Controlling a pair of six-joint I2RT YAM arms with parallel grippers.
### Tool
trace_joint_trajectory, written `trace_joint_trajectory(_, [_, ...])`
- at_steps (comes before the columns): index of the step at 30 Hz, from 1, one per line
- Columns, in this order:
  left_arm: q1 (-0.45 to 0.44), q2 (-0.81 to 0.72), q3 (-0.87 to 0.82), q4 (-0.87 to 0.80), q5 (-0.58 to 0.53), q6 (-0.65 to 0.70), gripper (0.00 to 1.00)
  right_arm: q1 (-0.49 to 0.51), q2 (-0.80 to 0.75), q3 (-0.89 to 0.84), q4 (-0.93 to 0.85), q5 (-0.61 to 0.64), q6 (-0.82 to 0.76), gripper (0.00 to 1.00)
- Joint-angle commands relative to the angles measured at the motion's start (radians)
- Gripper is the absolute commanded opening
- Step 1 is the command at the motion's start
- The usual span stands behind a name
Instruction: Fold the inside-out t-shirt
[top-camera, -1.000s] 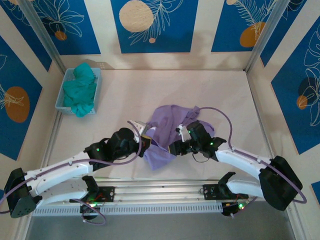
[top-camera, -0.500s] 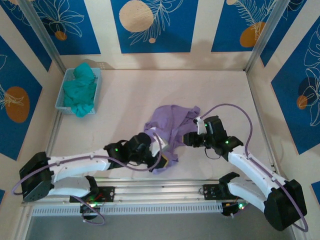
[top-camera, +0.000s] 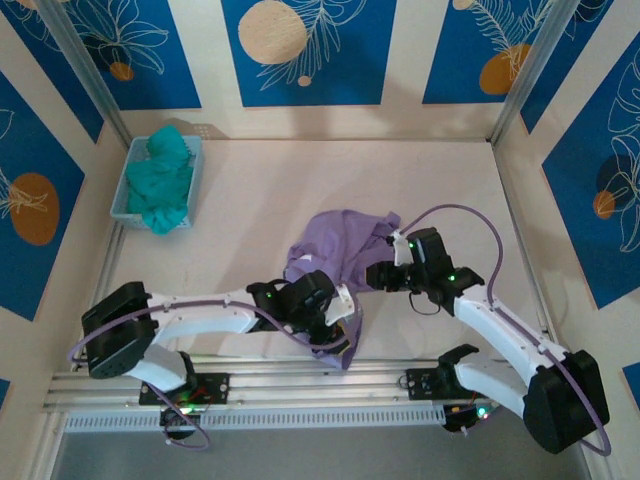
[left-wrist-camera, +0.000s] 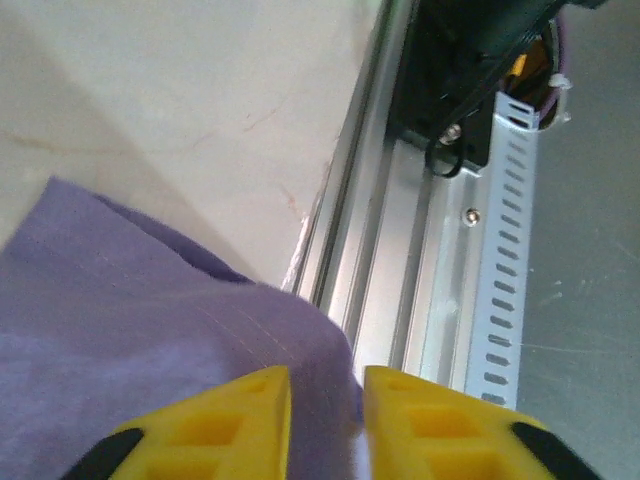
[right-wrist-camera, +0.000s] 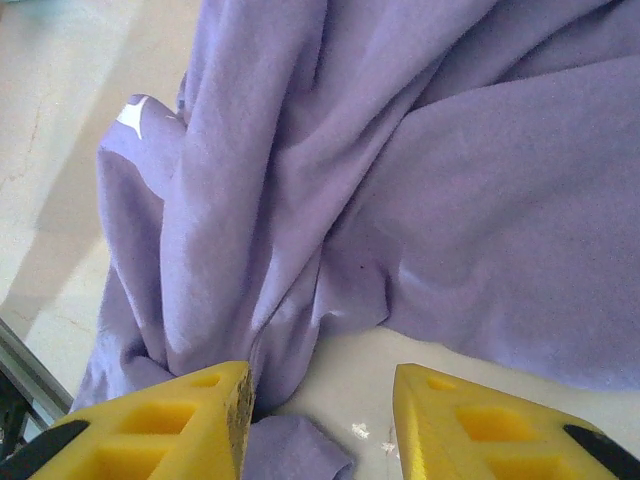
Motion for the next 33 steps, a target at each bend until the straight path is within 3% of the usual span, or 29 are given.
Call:
trace_joint_trajectory(1, [0.008, -0.016, 0.042, -0.083, -0.01, 0.068, 0.41, -0.006, 0.014, 0.034, -0.004, -0.009, 0.005, 0.42])
trace_joint_trajectory(6, [0.122, -0.142, -0.013, -0.035, -0.053, 0.027, 0.53, -0.005, 0.071, 0.085, 0.022, 0.084, 0.031, 0.44])
trace_joint_trajectory(11, [0.393, -0.258, -0.14, 0.093, -0.203, -0.264, 0.66, 0.001, 0.223, 0.164, 0.121, 0.133, 0.052, 0.5])
trace_joint_trajectory(14, [0.515, -0.205, -0.165, 0.132, -0.188, -0.367, 0.68, 0.002, 0.345, 0.236, 0.155, 0.158, 0.049, 0.57])
trace_joint_trajectory(20, [0.534, 0.022, -0.096, 0.214, -0.125, -0.369, 0.69, 0.04, 0.579, 0.363, 0.203, 0.117, 0.063, 0.64])
trace_joint_trajectory(23, [0.533, 0.115, -0.057, 0.274, -0.072, -0.379, 0.58, 0.064, 0.669, 0.412, 0.235, 0.094, 0.069, 0.6])
trace_joint_trajectory(27, [0.542, 0.152, -0.012, 0.331, -0.099, -0.358, 0.24, 0.041, 0.713, 0.482, 0.278, 0.084, 0.041, 0.15])
trace_joint_trajectory(29, [0.571, 0.135, 0.01, 0.36, -0.132, -0.347, 0.07, 0.016, 0.7, 0.538, 0.293, 0.055, 0.005, 0.02])
trace_joint_trajectory(33, [0.643, 0.007, 0.04, 0.457, -0.188, -0.339, 0.0, -0.022, 0.609, 0.703, 0.245, 0.013, -0.099, 0.0])
